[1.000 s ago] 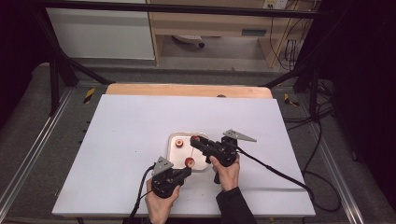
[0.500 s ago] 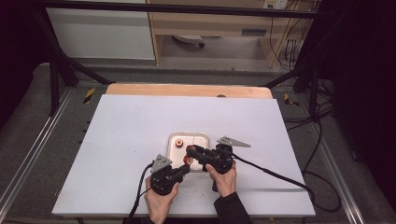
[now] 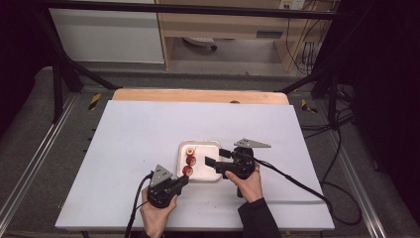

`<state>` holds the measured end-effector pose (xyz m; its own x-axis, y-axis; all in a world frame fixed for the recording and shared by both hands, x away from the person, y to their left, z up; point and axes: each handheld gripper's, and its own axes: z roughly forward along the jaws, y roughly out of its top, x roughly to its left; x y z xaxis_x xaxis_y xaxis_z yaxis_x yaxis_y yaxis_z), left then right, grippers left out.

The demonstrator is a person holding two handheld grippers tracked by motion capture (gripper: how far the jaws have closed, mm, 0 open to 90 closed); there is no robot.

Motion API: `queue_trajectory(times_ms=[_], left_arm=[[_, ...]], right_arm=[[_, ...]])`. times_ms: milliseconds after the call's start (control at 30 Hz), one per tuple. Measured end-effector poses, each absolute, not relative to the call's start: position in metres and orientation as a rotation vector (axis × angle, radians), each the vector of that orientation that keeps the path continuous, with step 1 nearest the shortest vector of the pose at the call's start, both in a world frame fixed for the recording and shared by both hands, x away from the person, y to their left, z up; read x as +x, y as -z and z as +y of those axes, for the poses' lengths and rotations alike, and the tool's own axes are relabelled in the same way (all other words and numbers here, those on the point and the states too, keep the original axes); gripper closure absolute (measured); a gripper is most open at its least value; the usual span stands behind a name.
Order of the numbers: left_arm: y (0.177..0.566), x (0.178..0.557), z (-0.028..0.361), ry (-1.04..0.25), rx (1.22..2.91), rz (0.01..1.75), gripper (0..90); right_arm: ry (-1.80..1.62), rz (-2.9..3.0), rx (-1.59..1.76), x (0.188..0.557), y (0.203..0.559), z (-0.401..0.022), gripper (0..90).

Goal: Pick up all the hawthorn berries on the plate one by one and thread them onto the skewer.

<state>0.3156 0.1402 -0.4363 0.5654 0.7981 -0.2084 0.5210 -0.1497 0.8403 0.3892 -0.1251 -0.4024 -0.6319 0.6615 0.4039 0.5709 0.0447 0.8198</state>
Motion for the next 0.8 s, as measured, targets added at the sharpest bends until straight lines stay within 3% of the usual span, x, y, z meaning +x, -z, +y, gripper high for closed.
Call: queue_trajectory(times_ms=[300,800], left_arm=[[0.436,0.313,0.161,-0.381,1.891,1.077,88.3],[0.437,0.311,0.188,-0.365,1.907,1.074,88.2]], right_arm=[[-1.397,2.387,1.244,0.403,0.405,-0.129,9.6],[-1.096,2.568,1.134,0.432,0.396,-0.098,7.4]])
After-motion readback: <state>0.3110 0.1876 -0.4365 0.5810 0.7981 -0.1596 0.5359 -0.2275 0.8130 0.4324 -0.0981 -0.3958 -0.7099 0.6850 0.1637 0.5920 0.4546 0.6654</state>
